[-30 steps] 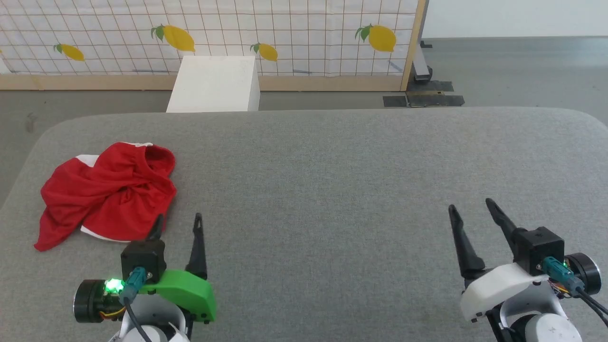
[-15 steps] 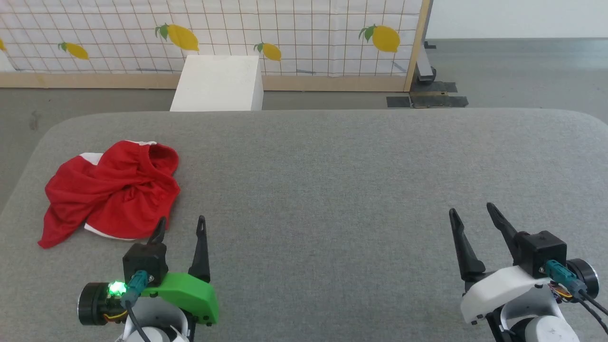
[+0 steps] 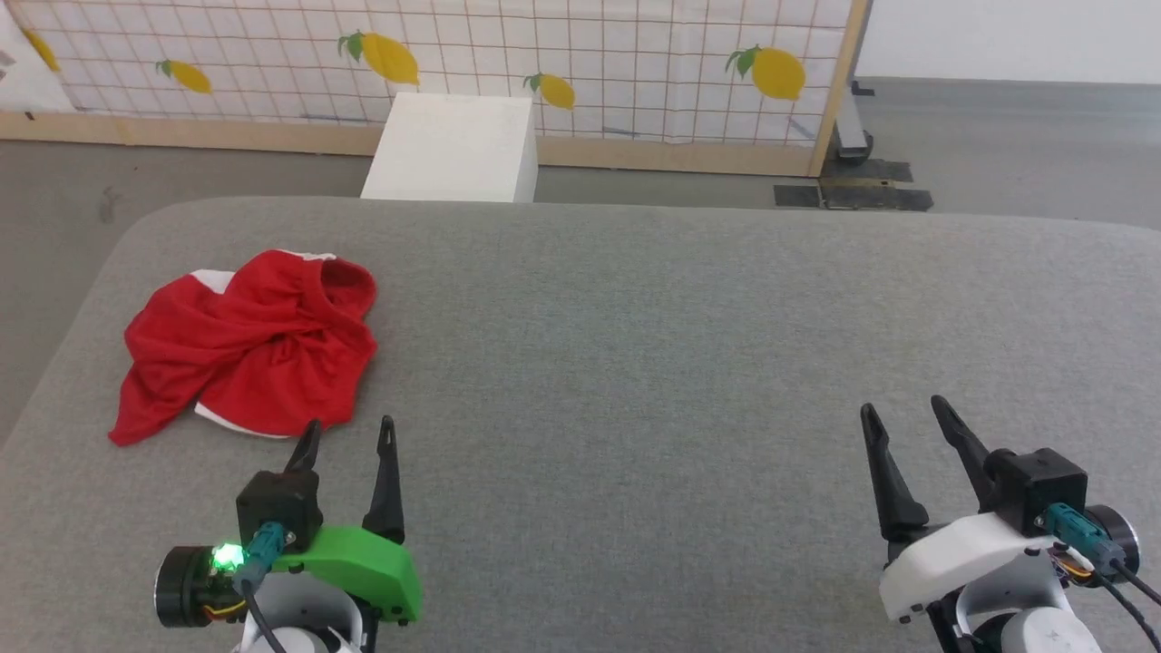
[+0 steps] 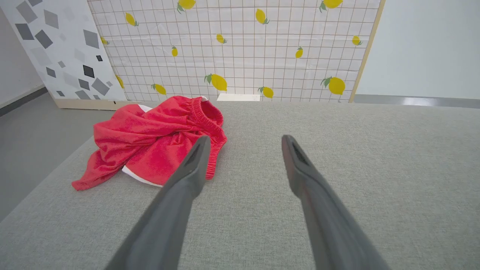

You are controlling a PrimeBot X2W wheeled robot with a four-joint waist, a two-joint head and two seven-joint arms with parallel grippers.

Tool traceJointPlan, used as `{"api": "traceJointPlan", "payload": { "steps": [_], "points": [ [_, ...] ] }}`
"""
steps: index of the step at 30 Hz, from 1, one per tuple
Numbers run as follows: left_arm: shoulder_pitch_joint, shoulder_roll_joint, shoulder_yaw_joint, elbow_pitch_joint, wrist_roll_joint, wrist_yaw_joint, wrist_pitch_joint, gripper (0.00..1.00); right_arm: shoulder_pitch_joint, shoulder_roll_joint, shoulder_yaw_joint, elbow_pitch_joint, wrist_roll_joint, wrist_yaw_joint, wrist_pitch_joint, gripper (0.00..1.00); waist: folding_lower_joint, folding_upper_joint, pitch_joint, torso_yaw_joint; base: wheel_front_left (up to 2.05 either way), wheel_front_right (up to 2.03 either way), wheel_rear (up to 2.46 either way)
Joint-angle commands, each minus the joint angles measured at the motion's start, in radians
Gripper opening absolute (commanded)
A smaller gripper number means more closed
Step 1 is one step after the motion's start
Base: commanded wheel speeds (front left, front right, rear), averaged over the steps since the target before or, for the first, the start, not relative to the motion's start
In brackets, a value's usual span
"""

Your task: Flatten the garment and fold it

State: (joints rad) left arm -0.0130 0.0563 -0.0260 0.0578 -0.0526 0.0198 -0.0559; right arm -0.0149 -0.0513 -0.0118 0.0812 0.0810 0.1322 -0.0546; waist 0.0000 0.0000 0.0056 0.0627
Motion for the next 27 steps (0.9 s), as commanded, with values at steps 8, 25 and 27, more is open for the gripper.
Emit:
{"api": "traceJointPlan", "payload": {
  "steps": [8, 25, 27],
  "points": [
    [-0.009, 0.002, -0.006, 0.016, -0.025, 0.016, -0.027, 1.00, 0.001, 0.000, -0.002, 0.027, 0.028, 0.000, -0.027, 1.00, 0.0000, 0.0000, 0.007, 0.054, 0.00, 0.00, 0.00],
    [-0.004, 0.005, -0.014, 0.038, -0.054, 0.032, -0.062, 1.00, 0.002, 0.000, 0.000, 0.070, 0.067, -0.001, -0.059, 1.00, 0.0000, 0.0000, 0.010, 0.164, 0.00, 0.00, 0.00],
    [-0.004, 0.005, -0.015, 0.040, -0.057, 0.034, -0.066, 1.00, 0.003, 0.001, 0.001, 0.074, 0.071, -0.001, -0.062, 1.00, 0.0000, 0.0000, 0.011, 0.176, 0.00, 0.00, 0.00]
  ]
}}
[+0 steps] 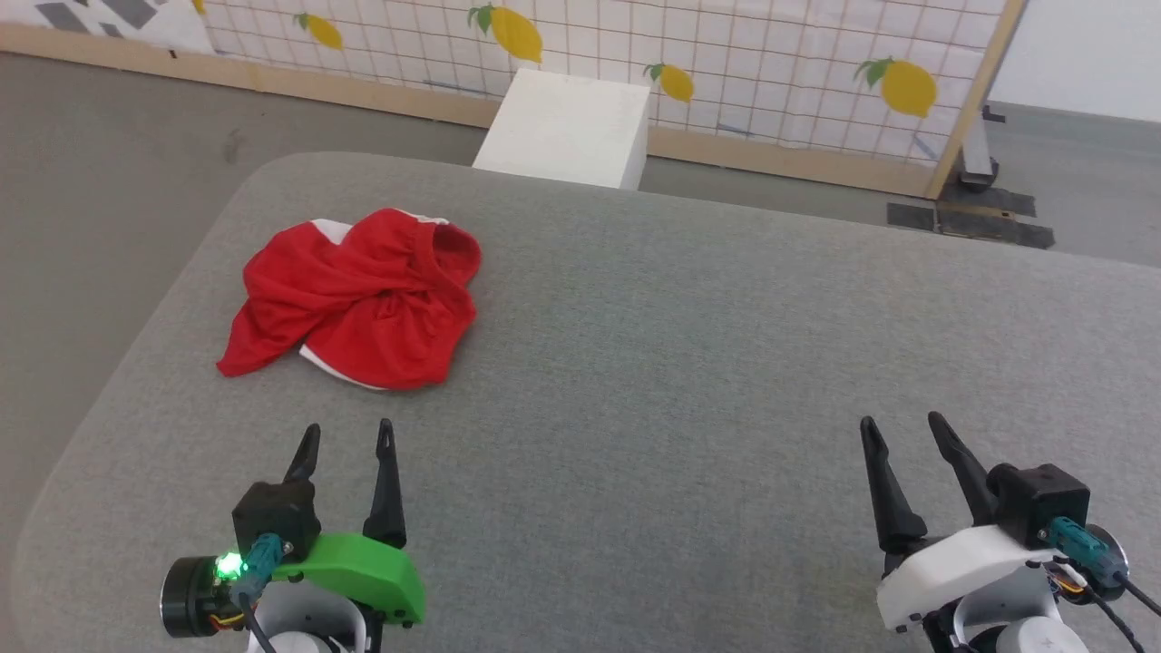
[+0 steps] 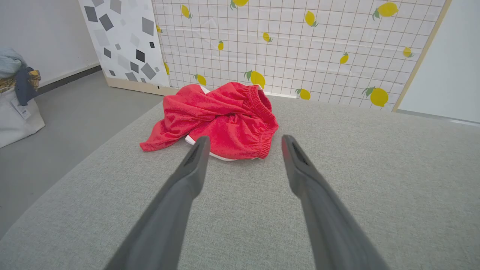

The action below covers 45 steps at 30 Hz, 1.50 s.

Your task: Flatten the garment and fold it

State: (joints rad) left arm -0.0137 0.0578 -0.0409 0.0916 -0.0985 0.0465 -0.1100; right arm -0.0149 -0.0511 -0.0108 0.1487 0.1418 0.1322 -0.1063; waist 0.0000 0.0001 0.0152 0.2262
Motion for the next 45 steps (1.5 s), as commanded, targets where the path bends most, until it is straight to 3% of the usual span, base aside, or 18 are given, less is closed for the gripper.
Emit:
{"api": "traceJointPlan", "payload": {
  "steps": [1, 40, 45],
  "points": [
    [-0.004, 0.003, 0.000, 0.007, -0.012, 0.009, -0.014, 1.00, 0.003, 0.000, 0.000, 0.008, 0.012, -0.001, -0.012, 1.00, 0.0000, -0.0001, 0.001, 0.018, 0.00, 0.00, 0.00],
    [-0.003, 0.004, -0.019, 0.054, -0.069, 0.046, -0.094, 1.00, 0.009, 0.001, 0.002, 0.083, 0.090, -0.001, -0.066, 1.00, 0.0000, -0.0001, 0.010, 0.195, 0.00, 0.00, 0.00],
    [-0.001, 0.005, -0.021, 0.065, -0.074, 0.052, -0.104, 1.00, 0.009, 0.001, -0.010, 0.090, 0.058, -0.001, -0.074, 1.00, 0.0000, -0.0001, 0.007, 0.213, 0.00, 0.00, 0.00]
  ]
}}
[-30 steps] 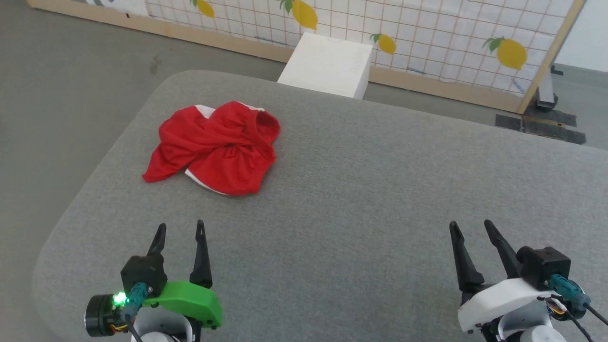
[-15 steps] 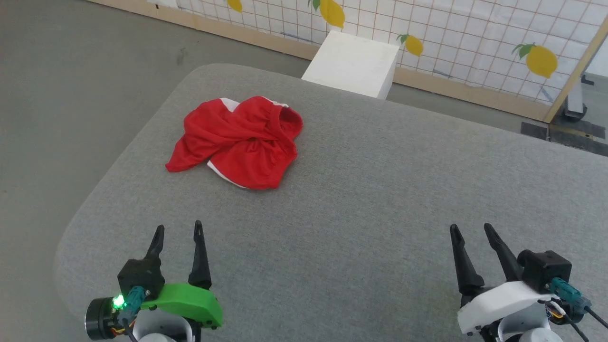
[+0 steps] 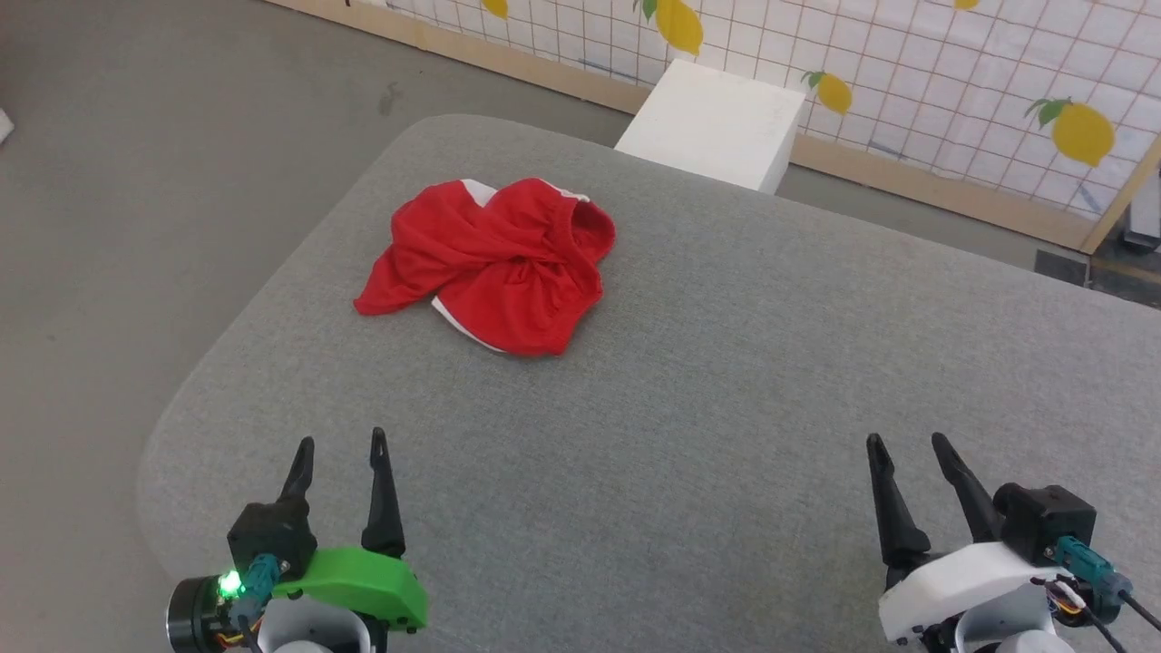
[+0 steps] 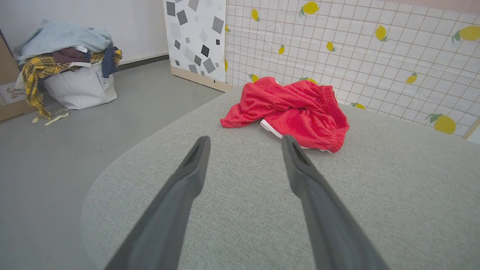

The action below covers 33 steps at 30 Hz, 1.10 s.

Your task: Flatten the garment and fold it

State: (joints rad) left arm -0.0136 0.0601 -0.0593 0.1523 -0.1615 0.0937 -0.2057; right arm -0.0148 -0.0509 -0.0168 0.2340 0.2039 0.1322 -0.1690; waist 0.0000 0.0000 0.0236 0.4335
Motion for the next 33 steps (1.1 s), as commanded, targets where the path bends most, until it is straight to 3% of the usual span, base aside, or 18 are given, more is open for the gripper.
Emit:
{"api": "traceJointPlan", "payload": {
  "steps": [1, 9, 22, 33],
  "points": [
    [-0.002, 0.003, -0.004, 0.006, -0.012, 0.006, -0.010, 1.00, 0.009, 0.001, -0.007, 0.005, -0.011, -0.001, -0.011, 1.00, 0.0000, 0.0000, -0.001, 0.008, 0.00, 0.00, 0.00],
    [-0.008, 0.009, -0.016, 0.021, -0.014, 0.021, -0.029, 1.00, 0.012, 0.001, -0.017, -0.026, -0.056, -0.001, 0.006, 1.00, 0.0000, 0.0000, 0.001, 0.036, 0.00, 0.00, 0.00],
    [-0.017, 0.024, -0.039, 0.050, -0.015, 0.050, -0.055, 1.00, 0.021, 0.001, -0.023, -0.041, -0.034, -0.002, 0.013, 1.00, 0.0000, 0.0000, 0.004, 0.077, 0.00, 0.00, 0.00],
    [-0.025, 0.029, -0.046, 0.049, -0.030, 0.052, -0.037, 1.00, 0.025, 0.001, -0.017, -0.046, -0.025, -0.002, 0.022, 1.00, 0.0000, 0.0000, 0.007, 0.056, 0.00, 0.00, 0.00]
  ]
}}
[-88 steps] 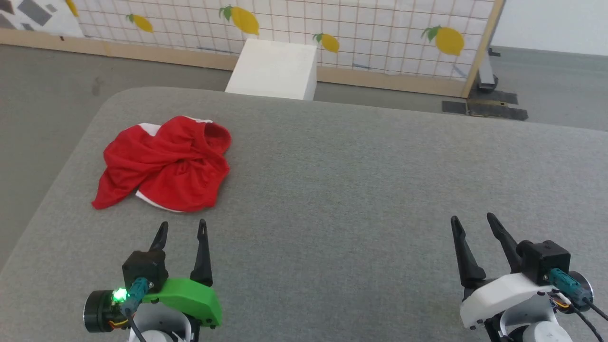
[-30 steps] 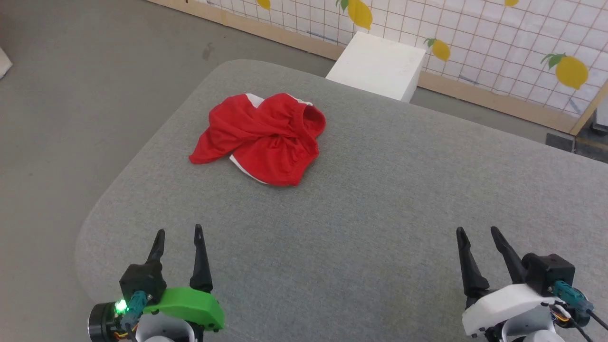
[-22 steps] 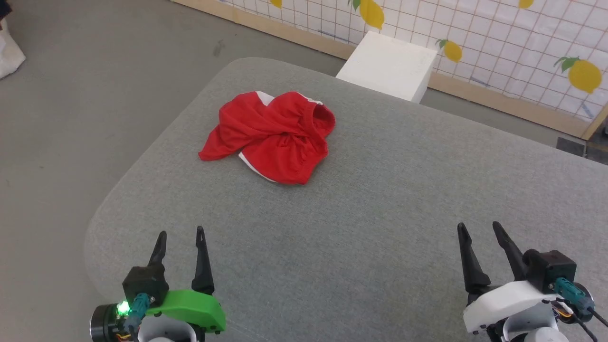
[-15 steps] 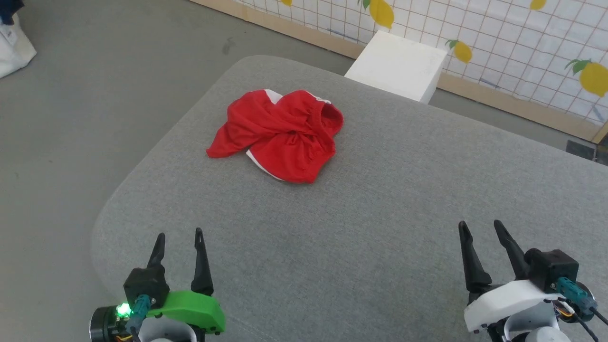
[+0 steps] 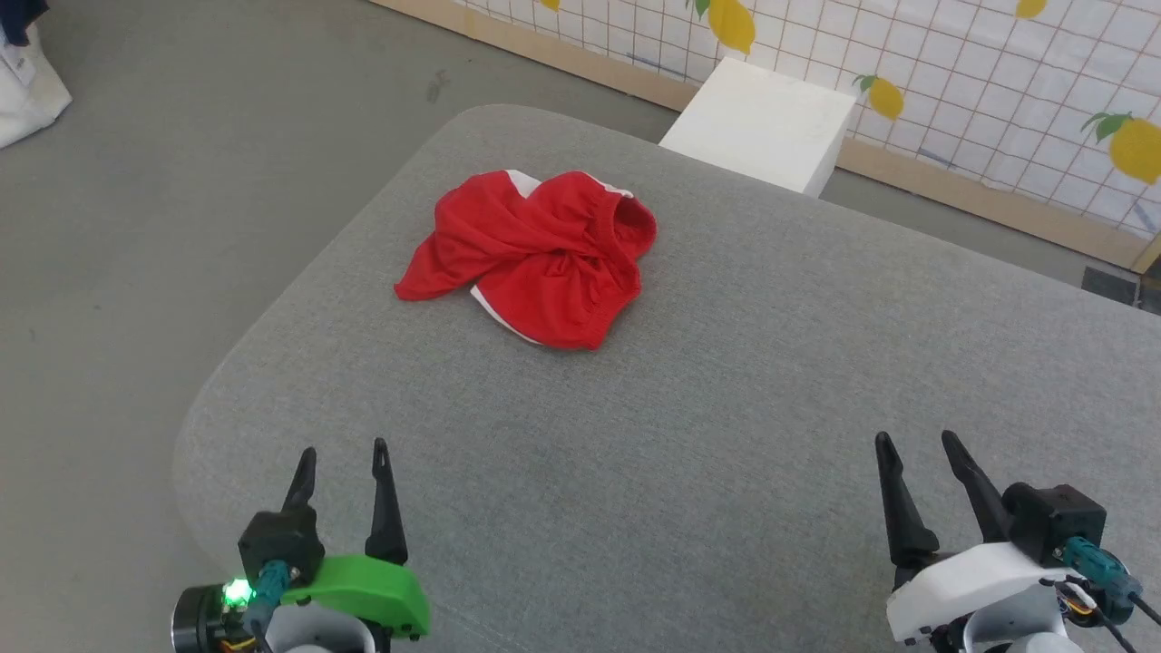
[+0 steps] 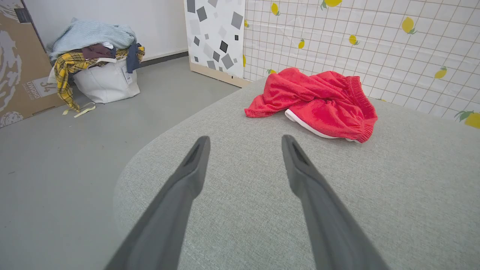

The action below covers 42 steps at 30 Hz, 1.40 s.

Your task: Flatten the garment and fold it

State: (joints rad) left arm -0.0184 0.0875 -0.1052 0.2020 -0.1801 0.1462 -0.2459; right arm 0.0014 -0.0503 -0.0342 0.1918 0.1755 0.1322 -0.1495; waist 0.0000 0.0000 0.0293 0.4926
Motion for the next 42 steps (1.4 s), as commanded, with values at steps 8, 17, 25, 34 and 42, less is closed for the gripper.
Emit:
{"api": "traceJointPlan", "payload": {
  "steps": [8, 17, 25, 34, 42],
  "points": [
    [-0.253, 0.031, 0.019, 0.075, -0.109, -0.103, 0.103, 1.00, -0.022, 0.000, 0.003, -0.039, -0.019, -0.002, 0.032, 1.00, 0.0000, 0.0000, 0.064, -0.056, 0.00, 0.00, 0.00],
    [-0.698, 0.087, 0.059, 0.418, -0.293, -0.224, 0.480, 1.00, -0.091, 0.000, -0.017, -0.153, -0.102, -0.002, 0.115, 1.00, 0.0000, 0.0000, 0.240, -0.195, 0.00, 0.00, 0.00],
    [-0.871, 0.111, 0.049, 0.575, -0.335, -0.221, 0.690, 1.00, -0.085, 0.000, -0.051, -0.232, -0.123, -0.002, 0.153, 1.00, 0.0000, 0.0000, 0.358, -0.259, 0.00, 0.00, 0.00],
    [-0.865, 0.099, 0.022, 0.718, -0.321, -0.165, 0.749, 1.00, -0.096, 0.000, -0.051, -0.264, -0.116, -0.002, 0.162, 1.00, 0.0000, 0.0000, 0.392, -0.270, 0.00, 0.00, 0.00],
    [-0.895, 0.106, 0.065, 0.710, -0.326, -0.103, 0.556, 0.00, -0.102, 0.000, -0.048, -0.253, -0.106, -0.002, 0.158, 1.00, 0.0000, 0.0000, 0.348, -0.273, 0.00, 0.00, 0.00]
  ]
}}
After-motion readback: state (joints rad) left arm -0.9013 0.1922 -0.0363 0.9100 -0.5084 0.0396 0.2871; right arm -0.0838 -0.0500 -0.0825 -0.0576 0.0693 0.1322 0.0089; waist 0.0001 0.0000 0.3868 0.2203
